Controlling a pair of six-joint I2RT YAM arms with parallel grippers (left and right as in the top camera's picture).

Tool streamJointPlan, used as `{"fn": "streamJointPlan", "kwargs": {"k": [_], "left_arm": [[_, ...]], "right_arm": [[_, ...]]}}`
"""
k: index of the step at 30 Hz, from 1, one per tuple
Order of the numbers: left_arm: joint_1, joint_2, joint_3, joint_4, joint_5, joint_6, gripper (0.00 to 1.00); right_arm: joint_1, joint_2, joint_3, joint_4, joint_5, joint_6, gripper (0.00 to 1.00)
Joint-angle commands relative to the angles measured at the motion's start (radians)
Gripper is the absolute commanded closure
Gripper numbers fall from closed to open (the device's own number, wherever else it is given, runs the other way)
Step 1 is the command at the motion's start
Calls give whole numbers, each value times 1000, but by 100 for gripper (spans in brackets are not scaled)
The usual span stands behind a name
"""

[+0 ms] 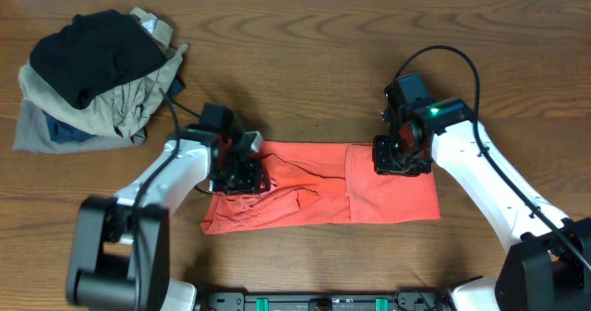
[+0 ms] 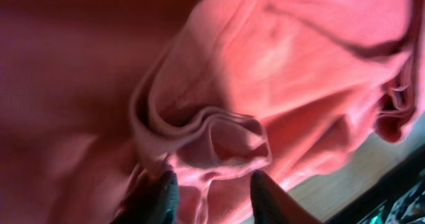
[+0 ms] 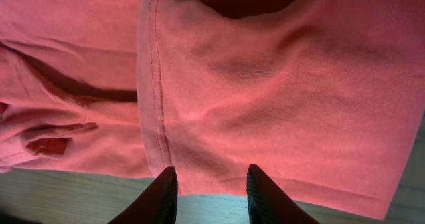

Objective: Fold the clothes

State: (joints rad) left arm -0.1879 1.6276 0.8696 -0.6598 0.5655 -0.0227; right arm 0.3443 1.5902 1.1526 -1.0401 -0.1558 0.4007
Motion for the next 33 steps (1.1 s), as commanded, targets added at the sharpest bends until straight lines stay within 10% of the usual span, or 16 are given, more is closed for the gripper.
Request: {"fn": "streamJointPlan", "kwargs": {"k": [1, 4, 24, 33], "left_arm": [[33, -118, 62, -13, -35, 3, 45], [74, -180, 62, -19, -65, 3, 29], [152, 149, 18, -102, -253, -94, 16], [148, 222, 18, -94, -132, -101, 79]], "right_arm": [[-6, -2, 11, -2, 11, -21, 67], [-6, -2, 11, -2, 14, -21, 67], [-6, -2, 11, -1, 18, -21, 67], [-6, -2, 11, 0, 18, -21, 67]]}}
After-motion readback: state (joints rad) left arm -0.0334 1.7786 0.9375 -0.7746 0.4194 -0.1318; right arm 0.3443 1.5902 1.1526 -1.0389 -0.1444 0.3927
